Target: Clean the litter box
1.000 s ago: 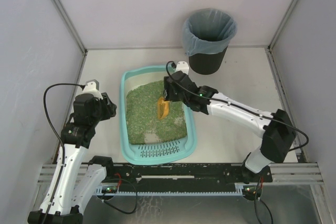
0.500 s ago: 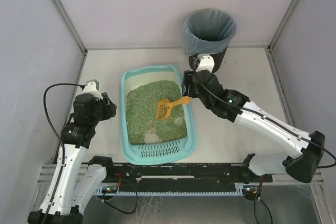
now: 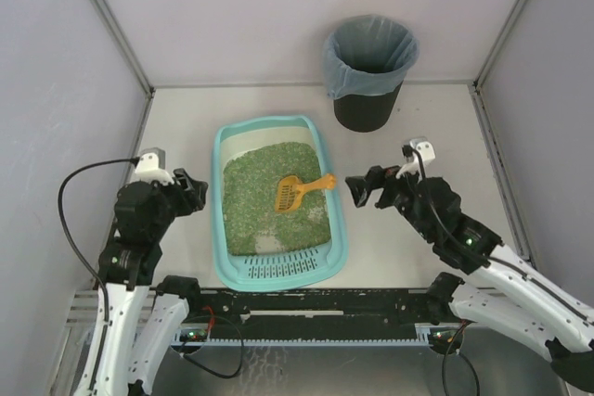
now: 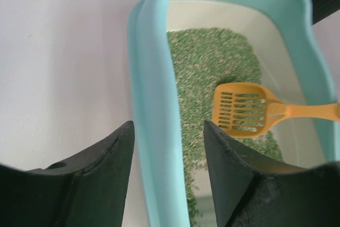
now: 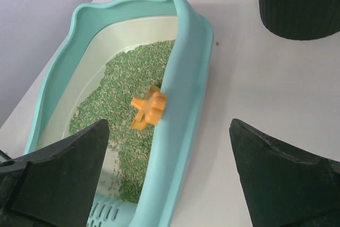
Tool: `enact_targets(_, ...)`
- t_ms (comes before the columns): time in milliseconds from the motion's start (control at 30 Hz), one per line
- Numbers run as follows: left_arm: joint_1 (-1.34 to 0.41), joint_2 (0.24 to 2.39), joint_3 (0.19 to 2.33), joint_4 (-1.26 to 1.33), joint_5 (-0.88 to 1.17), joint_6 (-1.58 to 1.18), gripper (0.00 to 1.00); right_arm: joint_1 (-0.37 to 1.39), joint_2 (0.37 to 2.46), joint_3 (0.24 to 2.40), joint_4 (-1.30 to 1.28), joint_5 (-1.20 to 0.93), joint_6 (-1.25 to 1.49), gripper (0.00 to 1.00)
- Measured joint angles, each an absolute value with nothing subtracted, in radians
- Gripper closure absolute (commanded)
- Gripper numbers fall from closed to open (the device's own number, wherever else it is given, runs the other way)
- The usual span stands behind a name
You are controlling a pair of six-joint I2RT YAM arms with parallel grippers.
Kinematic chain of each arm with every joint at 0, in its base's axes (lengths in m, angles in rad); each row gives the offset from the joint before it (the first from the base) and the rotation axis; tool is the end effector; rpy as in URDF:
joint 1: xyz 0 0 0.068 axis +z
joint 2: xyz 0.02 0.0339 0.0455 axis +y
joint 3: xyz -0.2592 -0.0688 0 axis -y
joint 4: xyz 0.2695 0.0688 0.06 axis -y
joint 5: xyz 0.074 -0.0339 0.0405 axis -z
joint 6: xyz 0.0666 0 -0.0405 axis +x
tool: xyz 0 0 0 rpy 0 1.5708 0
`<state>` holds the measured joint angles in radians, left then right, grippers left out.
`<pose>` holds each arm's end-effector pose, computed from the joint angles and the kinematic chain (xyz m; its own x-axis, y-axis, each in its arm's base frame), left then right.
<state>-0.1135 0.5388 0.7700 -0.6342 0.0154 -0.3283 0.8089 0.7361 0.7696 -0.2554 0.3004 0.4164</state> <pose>0.1742 -0.0209 0.3115 -0.4099 -0.2778 -0.8688 -0.0051 0.9532 -0.3023 0.1727 0.1524 0.3262 -0.3379 0.2055 -0.9185 -0.3884 0.8584 0.3350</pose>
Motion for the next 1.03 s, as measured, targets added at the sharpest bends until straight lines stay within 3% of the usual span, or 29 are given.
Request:
enact_targets(200,-0.112,0.453,0.764,-0.597,0.075,-0.324,0.25,0.807,0.541,0.639,-0.267,0.3,0.418,0.0)
enact_targets(467,-0.112,0.378,0.755,-0.609,0.062,-0.323,0.05,0.807,0.32,0.622,-0.433,0.388,0.505,0.0)
enact_targets(633,-0.112,0.338,0.755,-0.648,-0.003,-0.334,0.0,0.807,0.283,0.627,-0.561,0.455,0.545,0.0)
enact_targets(1033,-0.111,0.305,0.746,-0.683,-0.063,-0.356,0.0,0.807,0.108,0.627,-0.706,0.547,0.581,0.0)
